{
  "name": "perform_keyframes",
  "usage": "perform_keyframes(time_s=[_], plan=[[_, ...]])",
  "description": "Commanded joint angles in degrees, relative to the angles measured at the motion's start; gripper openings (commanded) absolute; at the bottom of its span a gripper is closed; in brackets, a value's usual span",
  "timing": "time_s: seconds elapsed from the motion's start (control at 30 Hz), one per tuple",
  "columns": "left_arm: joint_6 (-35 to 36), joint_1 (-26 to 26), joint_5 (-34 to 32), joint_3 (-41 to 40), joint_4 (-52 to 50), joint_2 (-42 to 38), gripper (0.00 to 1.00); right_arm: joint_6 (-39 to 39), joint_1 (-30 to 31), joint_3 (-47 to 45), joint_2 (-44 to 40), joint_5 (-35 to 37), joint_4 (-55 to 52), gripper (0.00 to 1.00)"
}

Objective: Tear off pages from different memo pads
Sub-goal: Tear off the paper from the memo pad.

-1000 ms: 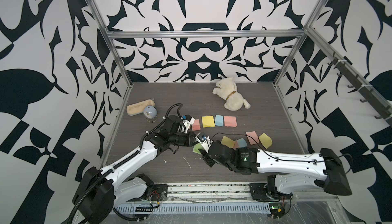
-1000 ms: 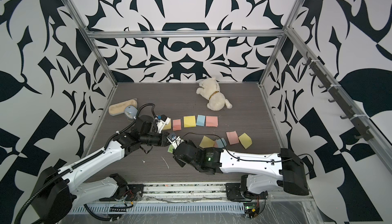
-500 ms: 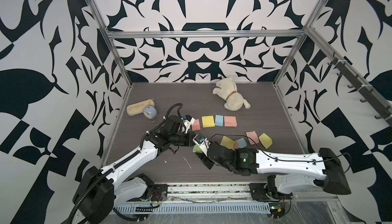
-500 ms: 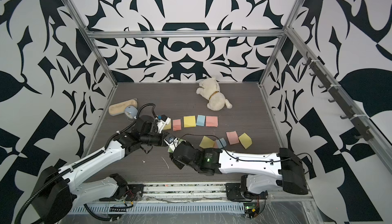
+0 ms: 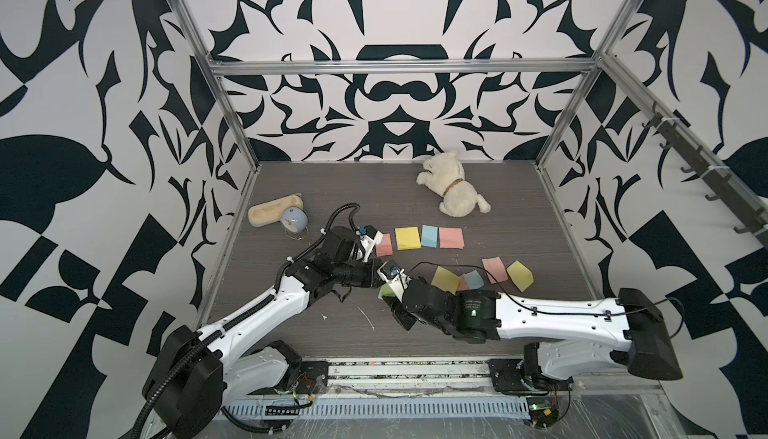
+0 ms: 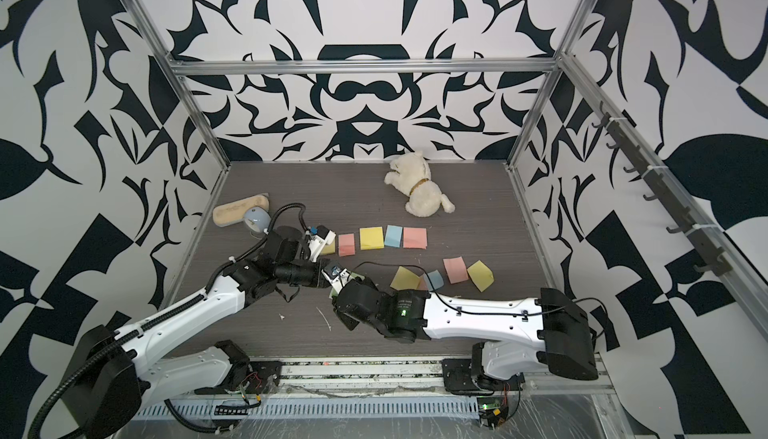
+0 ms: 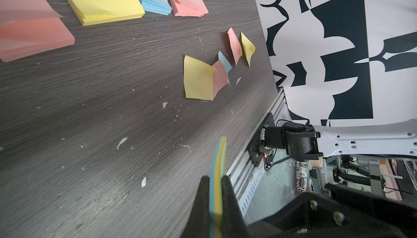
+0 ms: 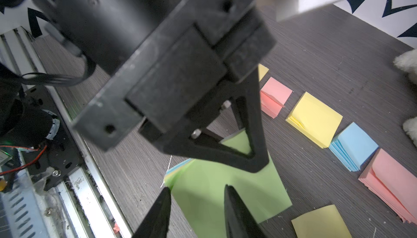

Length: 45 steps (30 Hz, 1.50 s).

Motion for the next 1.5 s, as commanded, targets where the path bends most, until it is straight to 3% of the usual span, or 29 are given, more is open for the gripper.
perform_keyframes(time_s=[0.0, 0.4, 0.87, 1.2, 1.47], plan=[[1.08, -0.26, -0.13, 1.34, -1.02, 0.24, 0.00, 1.84, -0.84, 0.35, -1.94, -1.94, 0.58, 0.45], [1.25, -0.37, -0.25, 1.69, -1.03, 0.51, 0.00, 3.43, -2.09, 1.17, -1.69, -5.84, 3.94, 0.49], [1.43, -0.52, -0.26, 1.62, -1.11, 0.46, 0.00, 5.25, -3.54, 0.27, -0.17, -3.65, -0.04, 0.40], [1.69, -0.52, -1.19, 1.63, -1.60, 0.52, 0.00, 3.53, -3.35, 3.42, 0.43, -5.74, -0.77, 0.44], [1.83, -0.52, -0.98, 1.96, -1.73, 0.65, 0.00, 3.04, -2.39, 5.32, 3.92, -2.02, -4.31, 0.40]])
